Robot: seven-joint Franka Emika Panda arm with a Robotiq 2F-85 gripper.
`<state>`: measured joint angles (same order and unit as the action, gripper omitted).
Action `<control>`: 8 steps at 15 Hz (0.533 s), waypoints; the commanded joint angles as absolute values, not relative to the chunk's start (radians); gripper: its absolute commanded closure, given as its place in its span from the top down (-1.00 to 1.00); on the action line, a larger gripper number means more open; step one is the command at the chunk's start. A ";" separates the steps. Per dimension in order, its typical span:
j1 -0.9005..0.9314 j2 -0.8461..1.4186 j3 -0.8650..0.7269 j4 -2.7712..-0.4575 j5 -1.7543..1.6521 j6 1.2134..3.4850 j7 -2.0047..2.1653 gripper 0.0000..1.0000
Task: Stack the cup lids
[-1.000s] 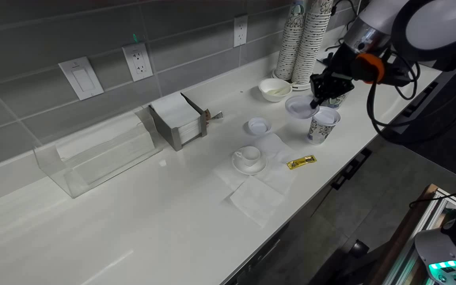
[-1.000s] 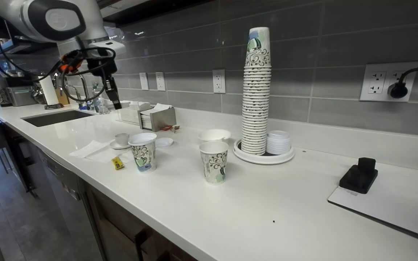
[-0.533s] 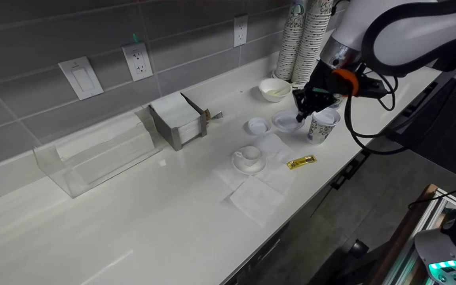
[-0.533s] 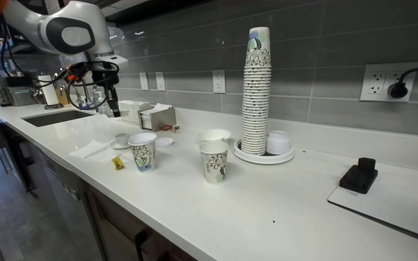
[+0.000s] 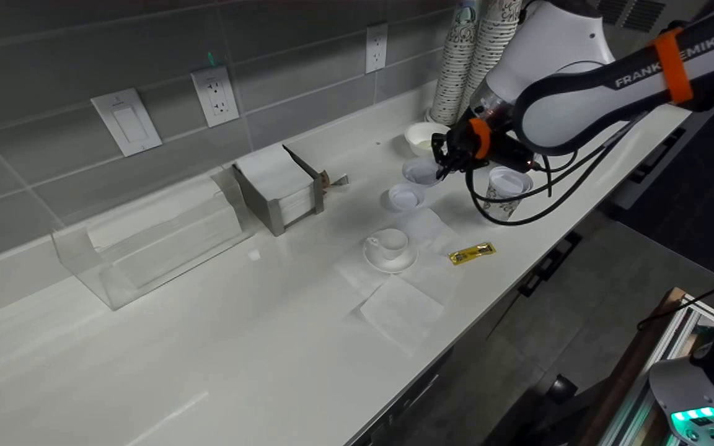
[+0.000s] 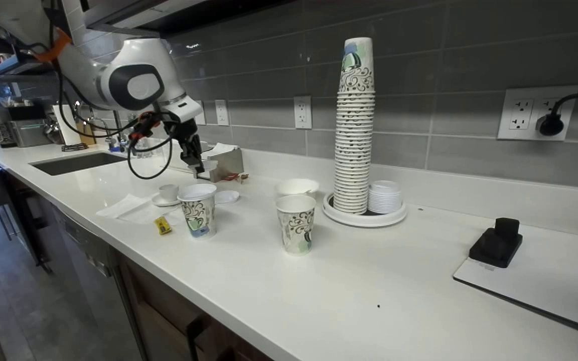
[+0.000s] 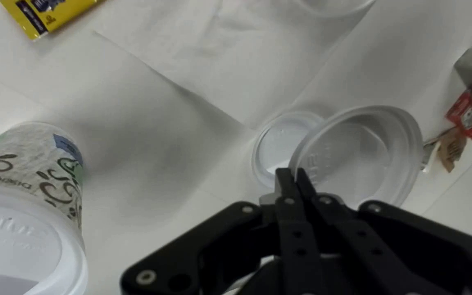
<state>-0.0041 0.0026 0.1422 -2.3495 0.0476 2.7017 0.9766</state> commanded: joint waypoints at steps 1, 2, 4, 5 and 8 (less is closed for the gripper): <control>0.024 0.140 0.079 -2.259 -0.074 2.729 1.137 -0.99; 0.039 0.161 0.062 -2.247 -0.085 2.725 1.159 -0.99; 0.062 0.207 0.034 -2.211 -0.070 2.708 1.184 -0.99; 0.073 0.220 0.025 -2.202 -0.061 2.708 1.188 -0.99; 0.104 0.250 0.006 -2.174 -0.056 2.696 1.188 -0.99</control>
<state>0.0591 0.2118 0.0373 -2.2235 -0.0527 2.7149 1.1526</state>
